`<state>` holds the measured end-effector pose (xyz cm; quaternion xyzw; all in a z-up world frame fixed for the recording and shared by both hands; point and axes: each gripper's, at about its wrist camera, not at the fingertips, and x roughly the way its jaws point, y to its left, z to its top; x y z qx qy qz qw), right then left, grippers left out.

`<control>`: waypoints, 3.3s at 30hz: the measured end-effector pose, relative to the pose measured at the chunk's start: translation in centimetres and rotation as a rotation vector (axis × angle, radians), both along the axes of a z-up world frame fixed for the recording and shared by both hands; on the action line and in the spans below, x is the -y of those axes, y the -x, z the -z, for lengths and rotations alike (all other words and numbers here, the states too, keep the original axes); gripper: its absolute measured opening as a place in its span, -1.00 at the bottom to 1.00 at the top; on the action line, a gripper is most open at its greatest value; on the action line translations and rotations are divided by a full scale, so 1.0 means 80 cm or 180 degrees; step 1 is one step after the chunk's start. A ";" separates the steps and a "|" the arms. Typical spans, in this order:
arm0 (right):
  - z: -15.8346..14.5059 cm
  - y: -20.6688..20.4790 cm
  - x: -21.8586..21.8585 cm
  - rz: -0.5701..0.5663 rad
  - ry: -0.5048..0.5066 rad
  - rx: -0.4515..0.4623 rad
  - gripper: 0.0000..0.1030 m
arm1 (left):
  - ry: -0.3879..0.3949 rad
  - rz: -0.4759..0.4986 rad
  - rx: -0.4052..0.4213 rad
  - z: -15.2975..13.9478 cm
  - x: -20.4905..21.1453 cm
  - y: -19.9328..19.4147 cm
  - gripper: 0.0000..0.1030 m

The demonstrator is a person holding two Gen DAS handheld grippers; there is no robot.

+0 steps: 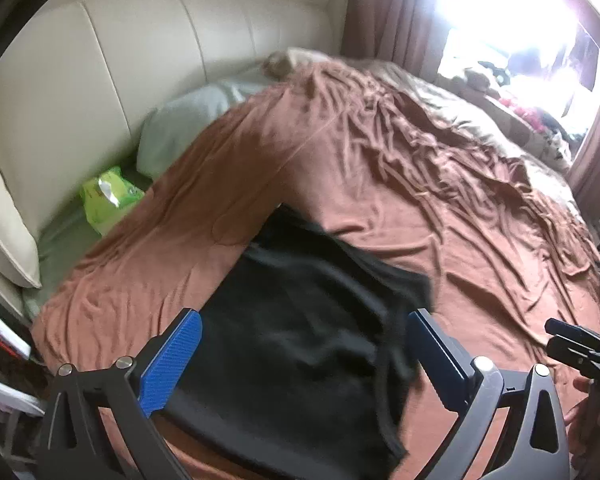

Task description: Fold small clothes

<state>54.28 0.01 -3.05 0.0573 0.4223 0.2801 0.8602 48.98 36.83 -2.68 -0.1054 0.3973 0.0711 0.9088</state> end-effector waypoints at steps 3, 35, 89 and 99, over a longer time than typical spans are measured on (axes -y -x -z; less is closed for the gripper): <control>-0.023 0.026 0.025 0.0022 0.0036 0.0082 1.00 | 0.0058 0.0023 0.0000 -0.015 0.021 0.017 0.99; -0.169 0.342 0.270 0.0438 0.0181 0.0678 1.00 | 0.0015 0.0405 0.0632 -0.128 0.235 0.258 0.99; -0.078 0.673 0.414 0.0918 0.0385 0.1579 1.00 | -0.0327 0.0806 0.1396 -0.055 0.448 0.537 0.99; -0.051 0.658 0.413 0.1117 0.0364 0.1461 1.00 | -0.0263 0.0751 0.1387 -0.025 0.464 0.530 0.99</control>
